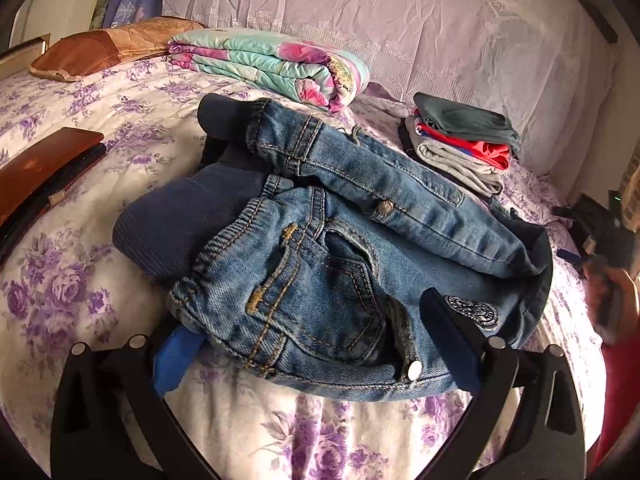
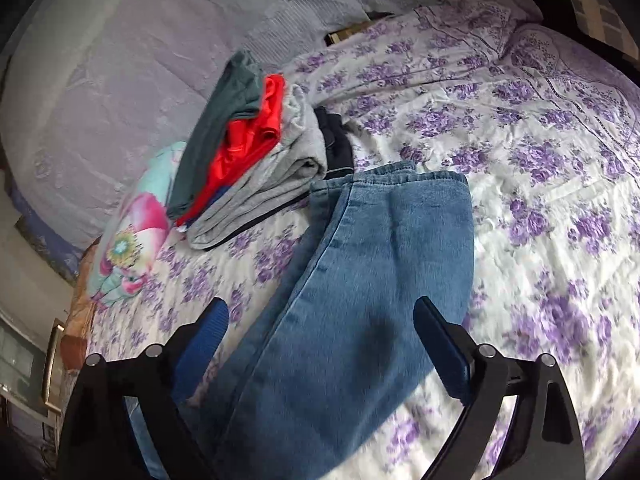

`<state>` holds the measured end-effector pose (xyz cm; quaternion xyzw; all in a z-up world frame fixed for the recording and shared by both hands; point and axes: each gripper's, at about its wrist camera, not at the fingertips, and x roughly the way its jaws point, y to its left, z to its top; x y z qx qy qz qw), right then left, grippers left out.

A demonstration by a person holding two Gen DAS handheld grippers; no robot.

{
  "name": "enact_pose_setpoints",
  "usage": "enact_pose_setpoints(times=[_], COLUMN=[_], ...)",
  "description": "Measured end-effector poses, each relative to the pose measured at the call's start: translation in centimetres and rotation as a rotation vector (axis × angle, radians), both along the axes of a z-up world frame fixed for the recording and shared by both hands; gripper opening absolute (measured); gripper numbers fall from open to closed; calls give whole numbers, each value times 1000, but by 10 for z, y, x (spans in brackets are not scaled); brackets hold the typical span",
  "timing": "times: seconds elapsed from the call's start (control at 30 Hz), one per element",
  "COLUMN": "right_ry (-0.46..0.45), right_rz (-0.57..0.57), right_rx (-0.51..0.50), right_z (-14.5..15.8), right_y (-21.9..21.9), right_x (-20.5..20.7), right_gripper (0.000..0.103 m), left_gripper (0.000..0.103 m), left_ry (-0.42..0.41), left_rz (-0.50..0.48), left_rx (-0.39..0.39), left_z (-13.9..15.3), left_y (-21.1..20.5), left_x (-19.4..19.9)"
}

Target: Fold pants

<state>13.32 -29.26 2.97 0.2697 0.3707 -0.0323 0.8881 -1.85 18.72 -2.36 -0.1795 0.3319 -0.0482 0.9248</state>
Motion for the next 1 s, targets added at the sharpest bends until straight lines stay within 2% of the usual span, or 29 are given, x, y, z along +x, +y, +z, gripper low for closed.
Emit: enact_pose_setpoints(times=[0.03,0.1,0.17,0.27,0.37,0.43,0.5,0.53,0.63,0.7,0.77,0.83,0.93,0.97,1.0], right_ry=[27,88,150,219,256,250,213,191,89,9,-75,-106,-38,-19,-33], right_rz=[-3,-7,-36,-32,23,61,101,109,116,113,81,34,-45,-56,-54], right_rx=[-24,-73,-110,-184,-320,-371,-325,-286,-230,-183,-60,50,166,218,273], right_z=[-3,-8,-16,-27,-27,-25,-22,-19,-4,3,2,-18,-68,-82,-90], right_y=[1,3,2,5,22,25,17,10,-12,-36,-70,-100,-135,-143,-150], right_x=[12,37,55,70,76,72,60,52,7,-40,-105,-163,-225,-239,-248], right_gripper=[91,79,75,75,75,53,15,12,9,7,7,7,20,32,38], left_gripper=[98,98,98,98,98,98,98,98,98,98,98,98,98,98,98], left_ry=[0,2,4,6,9,13,15,14,11,6,1,-3,1,0,2], left_rz=[-1,0,-1,0,0,0,-1,-2,-7,-11,-15,-18,-16,-17,-16], left_rx=[0,6,12,13,15,23,28,25,16,6,-6,-20,-16,-18,-16], left_z=[1,2,3,3,3,3,3,3,3,3,3,3,3,3,3], left_y=[-4,-10,-11,-12,-10,-10,-10,-9,-7,-5,-4,-2,-3,-3,-3], left_x=[-1,-1,-2,-3,-2,-1,-2,-2,-3,-4,-5,-5,-5,-5,-5])
